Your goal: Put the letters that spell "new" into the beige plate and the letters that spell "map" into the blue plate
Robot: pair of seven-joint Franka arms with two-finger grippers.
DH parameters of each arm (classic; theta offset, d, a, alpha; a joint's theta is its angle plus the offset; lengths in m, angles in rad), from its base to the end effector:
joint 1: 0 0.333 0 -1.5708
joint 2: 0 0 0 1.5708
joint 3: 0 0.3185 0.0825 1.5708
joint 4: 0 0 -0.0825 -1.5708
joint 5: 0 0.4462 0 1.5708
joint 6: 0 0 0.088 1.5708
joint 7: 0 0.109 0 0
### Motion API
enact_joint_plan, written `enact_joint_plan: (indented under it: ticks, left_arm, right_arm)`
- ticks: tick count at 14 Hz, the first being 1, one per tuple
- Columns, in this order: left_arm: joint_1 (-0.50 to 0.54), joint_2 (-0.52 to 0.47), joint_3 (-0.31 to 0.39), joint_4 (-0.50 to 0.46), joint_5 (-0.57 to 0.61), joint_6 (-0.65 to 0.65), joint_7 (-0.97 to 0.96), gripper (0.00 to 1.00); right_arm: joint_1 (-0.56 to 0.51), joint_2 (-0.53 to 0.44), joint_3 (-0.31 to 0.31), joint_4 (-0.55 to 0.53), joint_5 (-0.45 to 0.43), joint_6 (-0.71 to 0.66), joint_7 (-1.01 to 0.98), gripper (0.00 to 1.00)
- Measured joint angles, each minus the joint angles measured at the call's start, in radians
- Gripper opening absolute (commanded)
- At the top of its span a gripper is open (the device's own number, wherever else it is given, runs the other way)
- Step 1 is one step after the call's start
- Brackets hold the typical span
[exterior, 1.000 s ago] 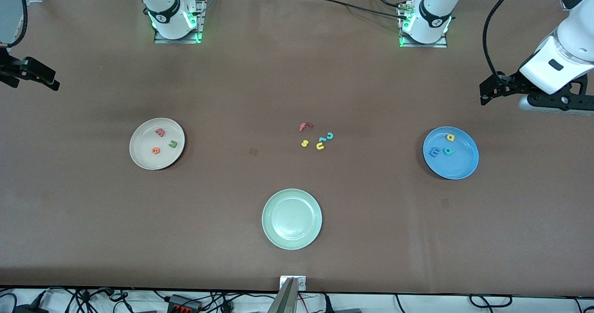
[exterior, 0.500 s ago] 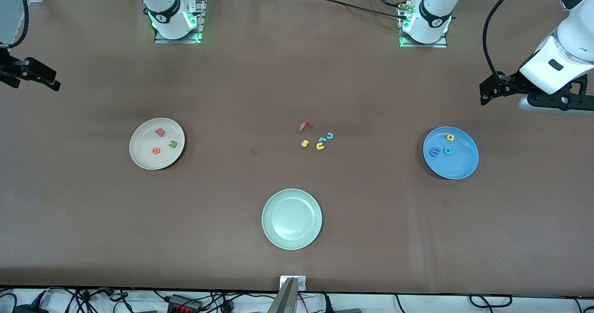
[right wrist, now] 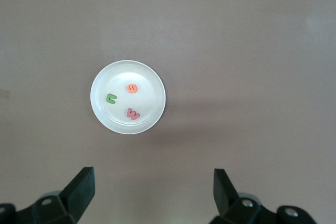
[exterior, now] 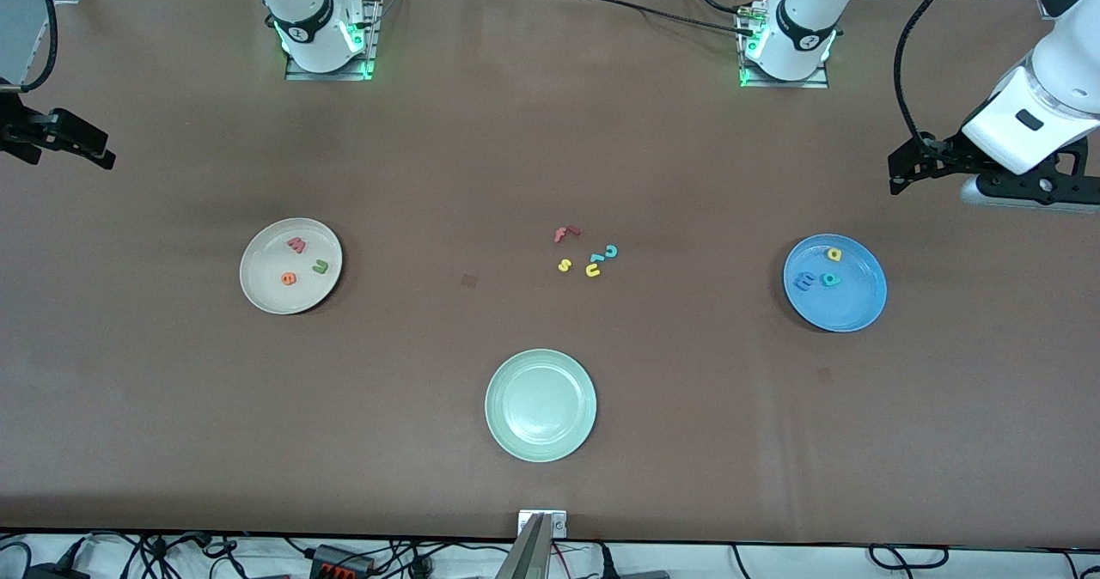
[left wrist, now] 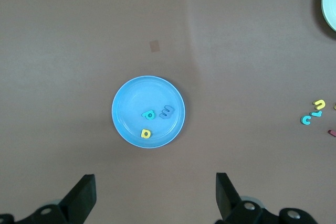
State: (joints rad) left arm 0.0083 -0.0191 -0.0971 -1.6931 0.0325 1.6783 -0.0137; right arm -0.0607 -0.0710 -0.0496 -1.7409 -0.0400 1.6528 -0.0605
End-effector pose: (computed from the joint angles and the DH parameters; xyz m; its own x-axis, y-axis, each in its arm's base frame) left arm 0.6150 -0.0520 0.5805 0.9969 -0.0785 0.0046 -0.0783 -0.9963 -0.0341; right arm 0.5939 -0.0707 0.5840 0.9987 -0.0463 -0.0194 -0.0456 -0.9983 0.0352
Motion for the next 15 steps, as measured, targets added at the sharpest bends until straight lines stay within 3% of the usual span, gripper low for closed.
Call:
enact_joint_plan:
  ticks: [15]
  left_arm:
    - [-0.001, 0.0, -0.006, 0.012, 0.0, -0.003, -0.001, 1.0]
  right_arm:
    - [0.0, 0.0, 0.0, -0.002, 0.0, 0.007, -0.021, 1.0]
